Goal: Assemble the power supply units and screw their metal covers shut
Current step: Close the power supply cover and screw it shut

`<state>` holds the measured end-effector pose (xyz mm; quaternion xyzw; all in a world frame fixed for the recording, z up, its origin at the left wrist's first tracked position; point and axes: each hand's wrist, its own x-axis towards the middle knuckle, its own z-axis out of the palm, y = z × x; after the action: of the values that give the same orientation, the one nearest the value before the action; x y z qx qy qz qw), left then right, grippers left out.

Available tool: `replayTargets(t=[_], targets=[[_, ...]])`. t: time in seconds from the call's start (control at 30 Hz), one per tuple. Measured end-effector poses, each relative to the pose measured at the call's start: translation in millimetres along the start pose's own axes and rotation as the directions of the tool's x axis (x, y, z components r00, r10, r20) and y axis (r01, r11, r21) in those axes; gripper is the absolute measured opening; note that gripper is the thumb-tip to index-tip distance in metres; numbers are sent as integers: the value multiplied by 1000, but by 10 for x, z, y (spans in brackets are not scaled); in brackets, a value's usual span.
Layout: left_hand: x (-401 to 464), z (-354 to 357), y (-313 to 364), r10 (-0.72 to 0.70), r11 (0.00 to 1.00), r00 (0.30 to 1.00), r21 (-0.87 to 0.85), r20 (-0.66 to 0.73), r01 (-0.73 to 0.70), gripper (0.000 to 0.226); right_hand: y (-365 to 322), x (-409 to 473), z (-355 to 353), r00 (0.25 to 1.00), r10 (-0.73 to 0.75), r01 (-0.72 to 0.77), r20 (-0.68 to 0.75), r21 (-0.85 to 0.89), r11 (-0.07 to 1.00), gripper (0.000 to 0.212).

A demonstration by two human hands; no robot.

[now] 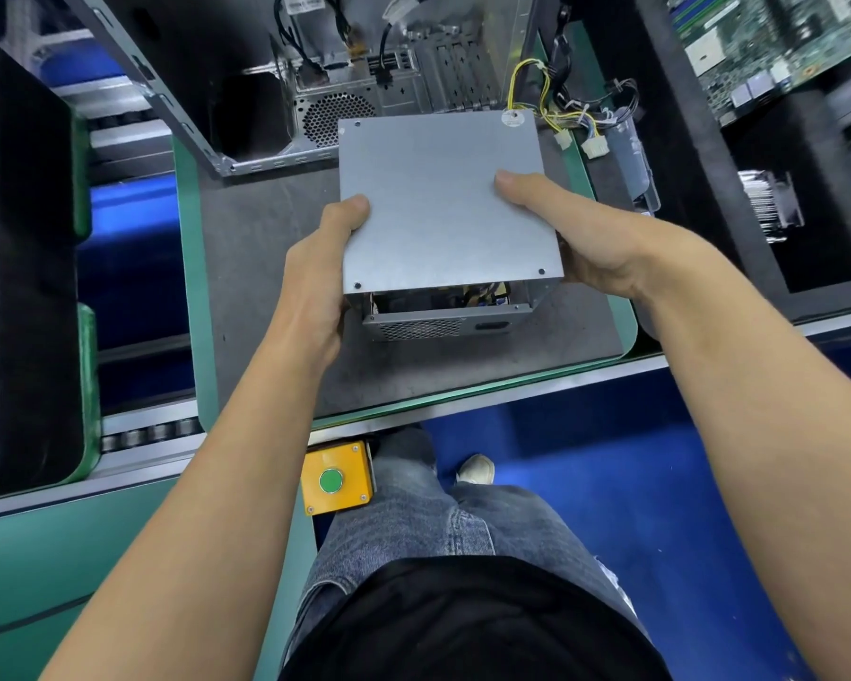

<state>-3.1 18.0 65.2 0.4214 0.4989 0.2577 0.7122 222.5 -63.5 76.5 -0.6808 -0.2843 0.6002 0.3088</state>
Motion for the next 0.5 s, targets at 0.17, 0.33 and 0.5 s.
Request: replayTargets(t=[0.17,0.33,0.5], targets=[[-10,-5,7,0,1000,1000,-23,4,0,35,69,14,49,998,-55,56,-19,85,995,62],[-5,-3,41,17,999,1000,-37,17,-16,34,82,33,100,991,-127,132,-49,123,984,57],[-7,24,25,-20,999,1000,-33,9,20,32,38,43,117,994,-85,93,-69,123,988,71]])
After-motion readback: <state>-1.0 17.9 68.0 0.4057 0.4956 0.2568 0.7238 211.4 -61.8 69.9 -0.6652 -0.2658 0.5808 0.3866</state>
